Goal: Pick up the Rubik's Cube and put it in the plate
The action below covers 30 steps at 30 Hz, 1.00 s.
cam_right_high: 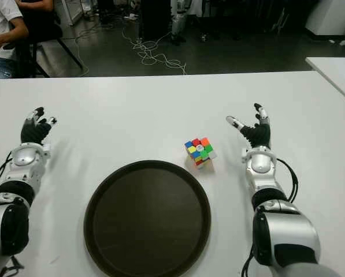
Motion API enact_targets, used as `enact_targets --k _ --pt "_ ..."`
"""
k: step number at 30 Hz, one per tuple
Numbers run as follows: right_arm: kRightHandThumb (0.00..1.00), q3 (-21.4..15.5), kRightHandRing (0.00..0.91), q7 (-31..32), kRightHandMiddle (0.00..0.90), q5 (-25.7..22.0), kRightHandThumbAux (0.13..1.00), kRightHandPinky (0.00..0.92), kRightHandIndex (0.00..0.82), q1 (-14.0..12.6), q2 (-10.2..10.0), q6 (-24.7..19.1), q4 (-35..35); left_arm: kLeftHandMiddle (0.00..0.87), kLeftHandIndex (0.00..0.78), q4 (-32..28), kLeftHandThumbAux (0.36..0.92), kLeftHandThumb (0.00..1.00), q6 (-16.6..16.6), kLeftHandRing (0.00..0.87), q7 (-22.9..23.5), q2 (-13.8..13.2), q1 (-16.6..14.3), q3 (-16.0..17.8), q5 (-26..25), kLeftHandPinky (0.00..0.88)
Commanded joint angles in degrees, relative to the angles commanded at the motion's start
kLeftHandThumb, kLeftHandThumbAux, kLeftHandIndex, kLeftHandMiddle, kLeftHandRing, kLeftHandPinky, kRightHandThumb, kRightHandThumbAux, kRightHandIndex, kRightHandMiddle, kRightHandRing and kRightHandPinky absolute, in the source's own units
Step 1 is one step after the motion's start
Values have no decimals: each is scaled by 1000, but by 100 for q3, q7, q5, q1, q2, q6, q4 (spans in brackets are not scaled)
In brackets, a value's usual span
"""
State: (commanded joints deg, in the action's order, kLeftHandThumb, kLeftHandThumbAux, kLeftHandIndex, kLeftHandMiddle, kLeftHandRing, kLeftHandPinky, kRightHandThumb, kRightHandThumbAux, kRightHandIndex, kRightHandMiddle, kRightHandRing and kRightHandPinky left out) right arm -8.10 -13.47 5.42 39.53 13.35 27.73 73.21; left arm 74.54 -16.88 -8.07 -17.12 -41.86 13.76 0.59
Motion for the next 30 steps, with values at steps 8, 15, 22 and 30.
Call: enact_targets --k 8,15,22,30 --pt "0 214 0 -87 0 239 693 0 0 -119 43 230 -31 0 0 -43 647 0 -214 0 -60 -13 96 -4 13 0" --pt "0 327 0 -272 0 377 695 0 0 -396 63 713 -175 0 0 -142 601 0 -680 0 46 -86 395 -15 10 0" --pt "0 352 0 -368 0 368 685 0 0 -525 27 975 -233 0 0 -291 579 0 -1125 0 75 4 587 -15 -25 0" --pt "0 506 0 -574 0 502 693 0 0 -665 -98 1236 -300 0 0 -398 621 0 -1377 0 138 149 664 87 -206 0"
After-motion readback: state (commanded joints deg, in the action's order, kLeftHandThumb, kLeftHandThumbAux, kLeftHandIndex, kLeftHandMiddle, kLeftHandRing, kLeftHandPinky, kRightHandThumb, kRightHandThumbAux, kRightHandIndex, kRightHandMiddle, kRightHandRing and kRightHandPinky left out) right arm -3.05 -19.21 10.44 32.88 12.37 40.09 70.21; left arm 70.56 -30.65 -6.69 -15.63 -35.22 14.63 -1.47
